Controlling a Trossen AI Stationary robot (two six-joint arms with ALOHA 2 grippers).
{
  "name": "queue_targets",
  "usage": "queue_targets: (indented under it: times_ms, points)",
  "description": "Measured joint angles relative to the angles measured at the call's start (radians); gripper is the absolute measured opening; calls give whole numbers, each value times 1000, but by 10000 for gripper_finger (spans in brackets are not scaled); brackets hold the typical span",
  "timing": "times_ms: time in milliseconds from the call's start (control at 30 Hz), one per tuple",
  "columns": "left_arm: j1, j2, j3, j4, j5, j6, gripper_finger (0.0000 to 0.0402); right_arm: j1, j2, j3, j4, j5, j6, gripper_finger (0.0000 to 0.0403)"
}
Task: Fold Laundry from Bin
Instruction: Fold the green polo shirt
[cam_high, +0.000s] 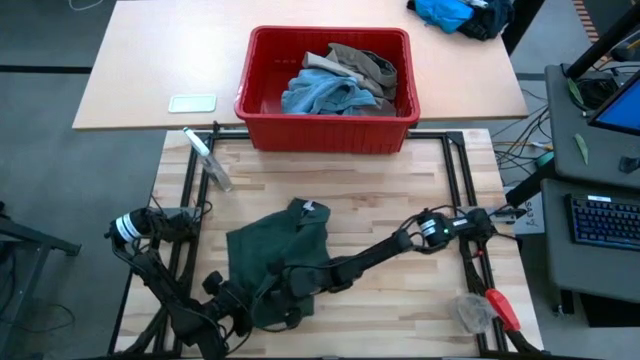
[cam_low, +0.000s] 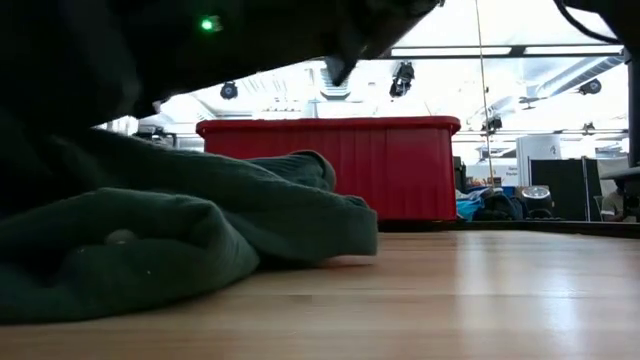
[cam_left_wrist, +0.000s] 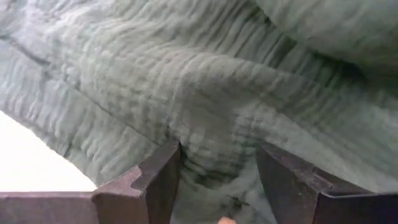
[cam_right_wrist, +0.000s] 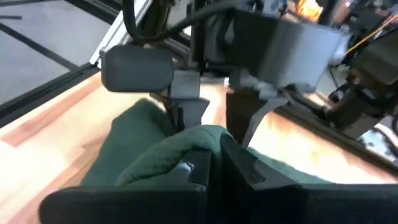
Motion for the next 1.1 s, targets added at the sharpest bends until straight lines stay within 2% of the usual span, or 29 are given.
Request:
queue_targets:
  times_ms: [200, 433, 600, 767, 967, 1100]
  points:
    - [0, 0, 65, -115, 30, 8, 194, -7, 35, 163, -246, -24, 58, 55]
    - [0, -1, 158, -242, 30, 28, 194, -9, 32, 246, -382, -23, 62, 148]
    - [0, -1, 228, -282, 30, 100, 194, -9, 16, 304, -470, -23, 50, 215]
    - [0, -1, 298, -355, 51, 130, 194, -9, 16, 329, -497, -23, 50, 266]
    - [-2, -1, 366, -412, 61, 124, 194, -13, 16, 343, -515, -23, 64, 307]
    - [-2, -1, 383, -398, 15, 123, 194, -17, 16, 342, -518, -23, 85, 324]
